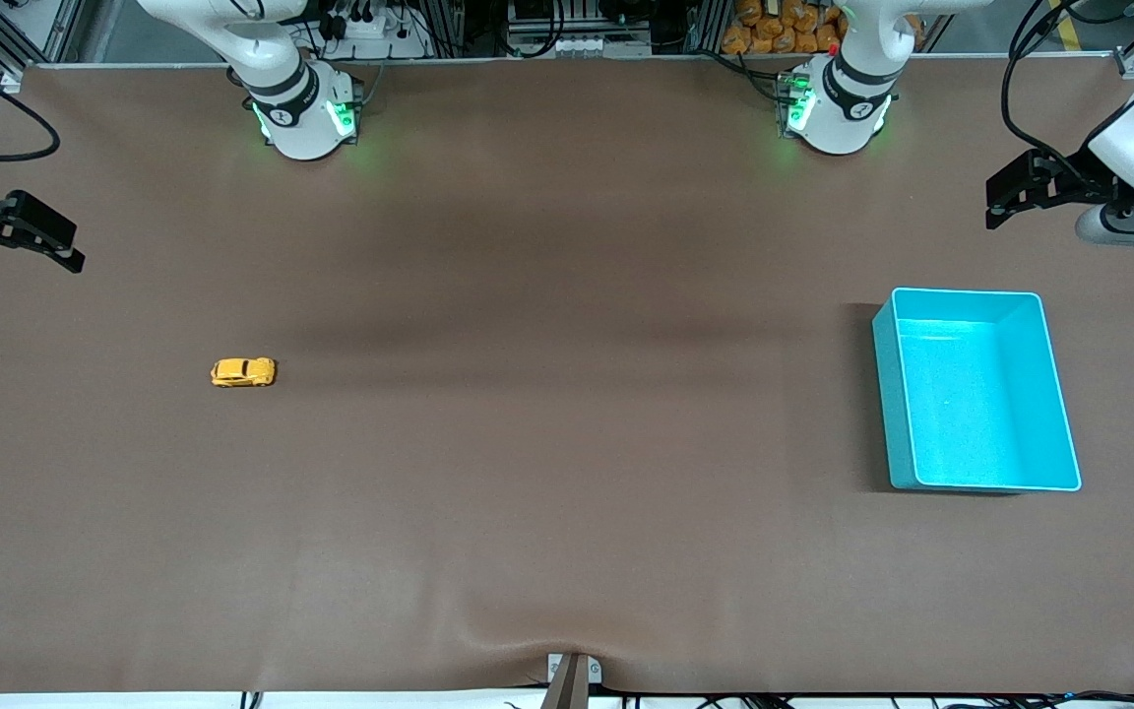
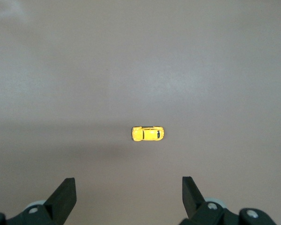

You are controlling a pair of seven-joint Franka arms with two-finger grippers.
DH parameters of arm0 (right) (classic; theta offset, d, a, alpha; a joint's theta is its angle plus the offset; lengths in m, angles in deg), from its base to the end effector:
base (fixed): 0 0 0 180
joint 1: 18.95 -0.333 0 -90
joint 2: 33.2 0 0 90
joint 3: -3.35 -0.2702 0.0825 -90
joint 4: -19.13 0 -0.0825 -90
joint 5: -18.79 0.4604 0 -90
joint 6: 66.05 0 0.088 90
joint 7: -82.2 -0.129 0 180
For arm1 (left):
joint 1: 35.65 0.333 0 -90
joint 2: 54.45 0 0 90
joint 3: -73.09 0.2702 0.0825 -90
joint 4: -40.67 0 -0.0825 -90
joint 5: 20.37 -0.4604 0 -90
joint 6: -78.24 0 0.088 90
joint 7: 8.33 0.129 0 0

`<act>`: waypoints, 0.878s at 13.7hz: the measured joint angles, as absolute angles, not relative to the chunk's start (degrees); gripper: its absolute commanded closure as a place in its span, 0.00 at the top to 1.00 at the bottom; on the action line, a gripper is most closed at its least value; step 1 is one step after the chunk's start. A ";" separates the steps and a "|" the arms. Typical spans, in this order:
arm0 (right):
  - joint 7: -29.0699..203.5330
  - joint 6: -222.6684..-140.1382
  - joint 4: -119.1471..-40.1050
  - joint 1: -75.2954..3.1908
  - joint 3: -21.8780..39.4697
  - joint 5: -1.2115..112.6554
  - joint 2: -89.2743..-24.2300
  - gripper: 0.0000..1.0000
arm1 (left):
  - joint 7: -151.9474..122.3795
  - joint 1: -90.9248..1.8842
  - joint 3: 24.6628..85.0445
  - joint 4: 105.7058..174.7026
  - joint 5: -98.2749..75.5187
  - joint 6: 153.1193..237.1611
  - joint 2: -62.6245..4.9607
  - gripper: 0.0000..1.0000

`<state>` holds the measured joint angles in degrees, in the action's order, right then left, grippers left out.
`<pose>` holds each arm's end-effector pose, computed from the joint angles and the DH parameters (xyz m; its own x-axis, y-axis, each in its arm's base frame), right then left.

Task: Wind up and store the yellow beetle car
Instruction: 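Move the right gripper toward the yellow toy car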

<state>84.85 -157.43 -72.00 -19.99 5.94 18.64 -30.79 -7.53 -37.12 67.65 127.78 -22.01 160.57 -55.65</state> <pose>0.6232 -0.0176 0.5744 0.9987 0.0192 0.0463 0.0191 -0.9998 0.0029 0.6060 -0.0699 0.5858 0.9895 -0.1300 -0.0629 -0.1320 -0.9908 -0.0297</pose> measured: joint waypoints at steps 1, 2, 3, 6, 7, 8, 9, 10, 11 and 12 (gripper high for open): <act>84.69 -157.08 -72.00 -19.99 5.94 18.64 -30.79 1.00 | -7.53 -37.12 67.65 127.78 -22.01 160.57 -55.65 1.00; 84.59 -156.57 -72.00 -19.99 5.94 18.64 -30.79 1.00 | -7.53 -37.12 67.69 127.78 -22.01 160.57 -55.67 1.00; 84.53 -156.16 -72.00 -19.99 5.94 18.63 -30.79 1.00 | -7.53 -37.11 67.78 127.78 -22.01 160.57 -55.70 1.00; 84.22 -155.25 -72.00 -19.91 6.15 18.49 -30.81 1.00 | -7.53 -37.12 67.95 127.77 -22.01 160.65 -55.72 1.00; 84.11 -154.95 -72.00 -19.83 6.25 18.40 -30.87 1.00 | -7.53 -37.15 67.90 127.78 -22.01 160.85 -55.72 1.00; 84.05 -154.83 -72.00 -19.63 6.35 18.33 -30.96 1.00 | -7.53 -37.19 67.84 127.78 -22.01 161.17 -55.72 1.00; 83.96 -154.72 -72.02 -19.16 6.45 18.32 -31.10 1.00 | -7.53 -37.20 67.81 127.78 -22.01 161.36 -55.71 1.00; 83.91 -154.57 -72.06 -18.35 6.50 18.32 -31.35 1.00 | -7.53 -37.15 67.84 127.79 -22.01 161.37 -55.71 1.00; 83.91 -154.54 -72.06 -17.48 6.60 18.32 -31.66 1.00 | -7.53 -37.11 67.91 127.82 -22.01 161.37 -55.71 1.00; 83.91 -154.44 -72.08 -16.94 6.65 18.31 -32.03 1.00 | -7.53 -37.10 67.96 127.83 -22.01 161.38 -55.70 1.00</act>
<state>83.91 -154.44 -72.08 -16.94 6.65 18.31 -32.03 -7.53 -37.10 67.96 127.83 -22.01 161.38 -55.70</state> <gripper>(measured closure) 0.000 0.000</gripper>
